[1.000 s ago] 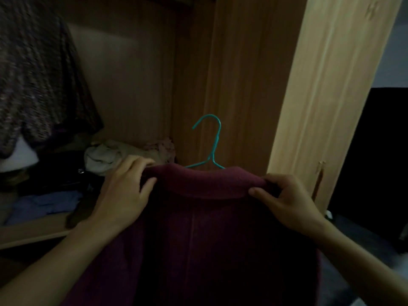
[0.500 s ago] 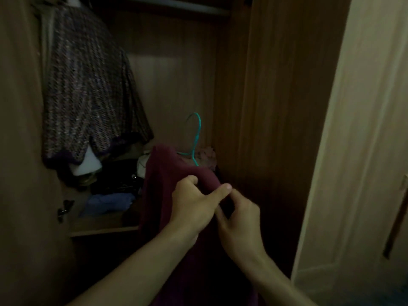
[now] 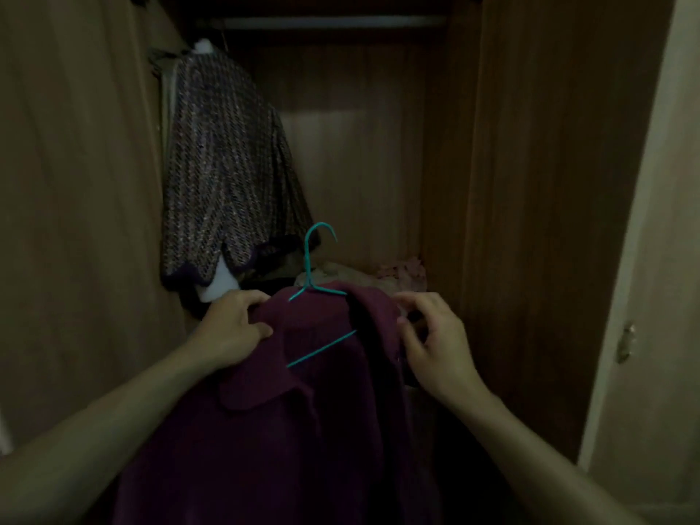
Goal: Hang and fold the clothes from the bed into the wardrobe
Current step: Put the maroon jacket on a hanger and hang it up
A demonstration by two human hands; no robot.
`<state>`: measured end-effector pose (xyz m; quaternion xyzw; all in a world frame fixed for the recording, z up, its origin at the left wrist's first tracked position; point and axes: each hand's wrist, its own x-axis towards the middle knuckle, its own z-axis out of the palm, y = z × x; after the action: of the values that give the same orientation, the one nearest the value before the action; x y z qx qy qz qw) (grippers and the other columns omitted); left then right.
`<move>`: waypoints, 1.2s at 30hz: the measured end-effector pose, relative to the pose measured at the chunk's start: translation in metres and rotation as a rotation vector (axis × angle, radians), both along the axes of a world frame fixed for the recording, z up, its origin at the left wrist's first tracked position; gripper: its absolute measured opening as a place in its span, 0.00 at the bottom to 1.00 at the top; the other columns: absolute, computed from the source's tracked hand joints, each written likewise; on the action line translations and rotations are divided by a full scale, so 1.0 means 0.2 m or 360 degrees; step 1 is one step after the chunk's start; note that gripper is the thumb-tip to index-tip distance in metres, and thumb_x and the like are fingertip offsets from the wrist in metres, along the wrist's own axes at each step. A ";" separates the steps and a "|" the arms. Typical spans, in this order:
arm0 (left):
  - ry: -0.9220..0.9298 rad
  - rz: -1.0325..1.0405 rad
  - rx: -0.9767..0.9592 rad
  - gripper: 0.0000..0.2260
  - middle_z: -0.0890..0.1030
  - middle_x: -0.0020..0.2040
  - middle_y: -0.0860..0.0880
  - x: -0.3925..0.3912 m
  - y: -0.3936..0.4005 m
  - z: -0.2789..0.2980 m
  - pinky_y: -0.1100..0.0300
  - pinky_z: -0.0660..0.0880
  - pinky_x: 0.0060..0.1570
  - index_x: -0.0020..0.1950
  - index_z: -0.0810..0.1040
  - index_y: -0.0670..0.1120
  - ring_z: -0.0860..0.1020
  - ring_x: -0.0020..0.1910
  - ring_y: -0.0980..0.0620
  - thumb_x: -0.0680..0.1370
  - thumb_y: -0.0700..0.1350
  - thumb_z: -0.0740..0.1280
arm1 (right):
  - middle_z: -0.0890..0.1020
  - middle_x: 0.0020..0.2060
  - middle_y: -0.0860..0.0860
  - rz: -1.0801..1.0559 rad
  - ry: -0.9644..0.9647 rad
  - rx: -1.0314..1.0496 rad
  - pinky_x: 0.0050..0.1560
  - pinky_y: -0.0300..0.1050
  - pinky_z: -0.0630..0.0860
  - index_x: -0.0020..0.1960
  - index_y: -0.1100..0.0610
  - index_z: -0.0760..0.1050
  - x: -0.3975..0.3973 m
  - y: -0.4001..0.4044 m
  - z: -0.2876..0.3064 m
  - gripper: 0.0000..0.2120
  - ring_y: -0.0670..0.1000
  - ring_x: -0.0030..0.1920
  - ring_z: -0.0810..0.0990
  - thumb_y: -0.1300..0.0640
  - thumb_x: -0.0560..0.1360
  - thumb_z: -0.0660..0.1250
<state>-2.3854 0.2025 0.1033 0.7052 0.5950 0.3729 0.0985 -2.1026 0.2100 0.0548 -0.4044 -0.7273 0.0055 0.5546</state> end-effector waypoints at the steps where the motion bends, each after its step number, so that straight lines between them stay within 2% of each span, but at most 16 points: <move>1: 0.0133 -0.0008 0.0073 0.14 0.83 0.44 0.56 -0.04 -0.02 0.01 0.69 0.72 0.37 0.53 0.79 0.54 0.81 0.43 0.61 0.75 0.36 0.71 | 0.75 0.60 0.47 -0.0018 -0.0103 0.0003 0.64 0.46 0.73 0.66 0.54 0.74 0.02 0.05 0.01 0.18 0.46 0.62 0.74 0.63 0.78 0.66; 4: 0.0392 0.0019 0.0345 0.14 0.81 0.39 0.58 -0.11 -0.10 0.04 0.75 0.68 0.33 0.55 0.81 0.51 0.78 0.38 0.64 0.74 0.35 0.72 | 0.68 0.71 0.49 0.0037 -0.0377 -0.0108 0.72 0.45 0.64 0.76 0.53 0.65 0.04 0.18 0.03 0.27 0.49 0.71 0.66 0.63 0.79 0.65; 7: 0.0492 0.0042 0.0549 0.15 0.80 0.40 0.58 -0.13 -0.18 0.09 0.75 0.67 0.34 0.55 0.82 0.48 0.78 0.36 0.62 0.72 0.33 0.72 | 0.67 0.73 0.49 0.0220 -0.0648 -0.0244 0.75 0.45 0.60 0.77 0.52 0.61 0.02 0.26 0.04 0.31 0.48 0.74 0.63 0.65 0.77 0.66; 9: 0.0515 0.0055 0.0630 0.17 0.80 0.41 0.60 -0.14 -0.23 0.13 0.74 0.68 0.34 0.54 0.82 0.48 0.78 0.35 0.60 0.71 0.31 0.72 | 0.74 0.67 0.42 0.0447 -0.0664 -0.0242 0.70 0.40 0.67 0.72 0.49 0.68 0.00 0.28 0.04 0.26 0.41 0.68 0.70 0.63 0.77 0.67; 11: 0.0507 0.0073 0.0694 0.19 0.80 0.39 0.63 -0.16 -0.28 0.15 0.76 0.68 0.34 0.53 0.83 0.48 0.77 0.32 0.64 0.69 0.28 0.72 | 0.78 0.58 0.35 0.0580 -0.0581 -0.0203 0.60 0.33 0.71 0.66 0.46 0.74 -0.03 0.28 0.03 0.18 0.36 0.60 0.76 0.59 0.78 0.67; 13: 0.0515 0.0094 0.0745 0.21 0.79 0.36 0.70 -0.18 -0.32 0.16 0.81 0.66 0.35 0.52 0.83 0.48 0.75 0.32 0.74 0.67 0.26 0.73 | 0.79 0.54 0.33 0.0614 -0.0504 -0.0119 0.55 0.30 0.71 0.63 0.45 0.75 -0.06 0.26 0.03 0.14 0.36 0.57 0.77 0.55 0.78 0.67; 15: 0.0493 0.0101 0.0763 0.23 0.79 0.39 0.72 -0.19 -0.34 0.15 0.82 0.66 0.36 0.52 0.82 0.51 0.75 0.35 0.75 0.67 0.26 0.73 | 0.78 0.53 0.32 0.0626 -0.0489 0.0032 0.55 0.28 0.70 0.63 0.45 0.75 -0.09 0.24 0.04 0.14 0.36 0.56 0.77 0.53 0.79 0.66; 17: 0.0496 0.0088 0.0788 0.23 0.80 0.46 0.68 -0.19 -0.34 0.16 0.80 0.68 0.44 0.54 0.82 0.51 0.77 0.46 0.71 0.67 0.27 0.74 | 0.76 0.49 0.31 0.0596 -0.0465 0.0161 0.53 0.26 0.68 0.62 0.48 0.76 -0.12 0.22 0.06 0.12 0.35 0.53 0.76 0.54 0.78 0.67; 19: 0.0531 0.0032 0.0817 0.21 0.81 0.49 0.62 -0.19 -0.31 0.16 0.77 0.69 0.50 0.55 0.83 0.48 0.78 0.49 0.66 0.68 0.28 0.75 | 0.74 0.47 0.32 0.0540 -0.0411 0.0242 0.51 0.25 0.67 0.60 0.51 0.78 -0.16 0.20 0.09 0.12 0.34 0.51 0.75 0.57 0.77 0.68; 24: 0.0534 -0.0047 0.0970 0.15 0.82 0.49 0.58 -0.22 -0.18 0.20 0.64 0.73 0.51 0.58 0.82 0.49 0.79 0.49 0.60 0.72 0.39 0.73 | 0.77 0.48 0.43 0.0291 -0.0306 0.0377 0.52 0.25 0.68 0.60 0.56 0.79 -0.22 0.24 0.21 0.15 0.38 0.47 0.75 0.64 0.74 0.72; 28: 0.0664 -0.0060 0.1071 0.18 0.81 0.53 0.53 -0.38 -0.06 0.19 0.65 0.71 0.56 0.63 0.79 0.45 0.77 0.51 0.57 0.75 0.48 0.67 | 0.80 0.47 0.49 0.0057 -0.0339 0.0434 0.50 0.27 0.70 0.59 0.63 0.79 -0.27 0.30 0.36 0.16 0.47 0.45 0.79 0.68 0.72 0.73; 31: 0.0673 -0.0042 0.1103 0.20 0.81 0.54 0.52 -0.54 0.04 0.16 0.64 0.70 0.56 0.64 0.78 0.45 0.78 0.51 0.54 0.76 0.52 0.64 | 0.80 0.46 0.49 -0.0021 -0.0400 0.0466 0.49 0.24 0.71 0.59 0.63 0.79 -0.33 0.34 0.46 0.16 0.45 0.44 0.78 0.68 0.72 0.73; 36: 0.0554 -0.0074 0.1186 0.20 0.78 0.56 0.54 -0.69 0.23 0.10 0.65 0.70 0.59 0.66 0.75 0.46 0.76 0.54 0.56 0.79 0.55 0.62 | 0.81 0.46 0.49 -0.0063 -0.0406 0.0480 0.49 0.27 0.73 0.59 0.61 0.80 -0.43 0.43 0.56 0.16 0.44 0.45 0.80 0.67 0.72 0.72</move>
<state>-2.5224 0.2492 0.1233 0.7583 0.4109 0.4358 -0.2573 -2.1890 0.2961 0.1661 -0.3284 -0.7761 -0.1656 0.5122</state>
